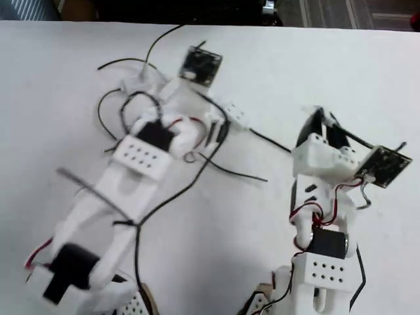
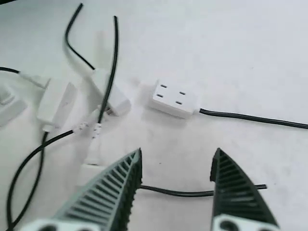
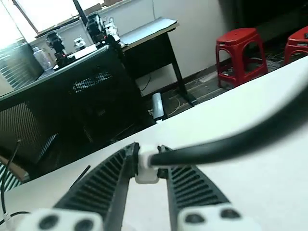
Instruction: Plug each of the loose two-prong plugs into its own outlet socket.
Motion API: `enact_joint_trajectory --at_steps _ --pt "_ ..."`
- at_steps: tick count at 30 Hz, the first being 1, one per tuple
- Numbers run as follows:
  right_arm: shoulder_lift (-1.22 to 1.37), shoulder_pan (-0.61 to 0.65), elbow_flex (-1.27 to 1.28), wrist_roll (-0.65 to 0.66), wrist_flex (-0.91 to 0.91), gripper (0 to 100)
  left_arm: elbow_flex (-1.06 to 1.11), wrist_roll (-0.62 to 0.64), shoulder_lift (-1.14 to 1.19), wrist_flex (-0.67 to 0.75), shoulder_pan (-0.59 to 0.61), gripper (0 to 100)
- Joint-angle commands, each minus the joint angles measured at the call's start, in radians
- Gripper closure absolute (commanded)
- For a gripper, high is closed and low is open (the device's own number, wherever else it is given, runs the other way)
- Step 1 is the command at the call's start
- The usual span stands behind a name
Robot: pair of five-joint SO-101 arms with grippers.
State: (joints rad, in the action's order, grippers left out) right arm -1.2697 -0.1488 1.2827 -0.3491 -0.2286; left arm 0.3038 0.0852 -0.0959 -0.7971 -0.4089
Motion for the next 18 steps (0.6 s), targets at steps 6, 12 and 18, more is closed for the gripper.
enact_joint_trajectory --at_steps 6,12,18 --pt "-0.022 -0.054 -0.023 -0.008 0.025 98.1 -0.361 0.135 0.389 -0.002 -0.097 76" --pt "-0.022 -0.051 -0.023 -0.008 0.025 98.1 -0.609 0.235 0.662 -0.003 -0.102 76" --pt "-0.022 -0.047 -0.023 -0.008 0.025 98.1 -0.819 0.239 0.866 -0.114 -0.096 76"
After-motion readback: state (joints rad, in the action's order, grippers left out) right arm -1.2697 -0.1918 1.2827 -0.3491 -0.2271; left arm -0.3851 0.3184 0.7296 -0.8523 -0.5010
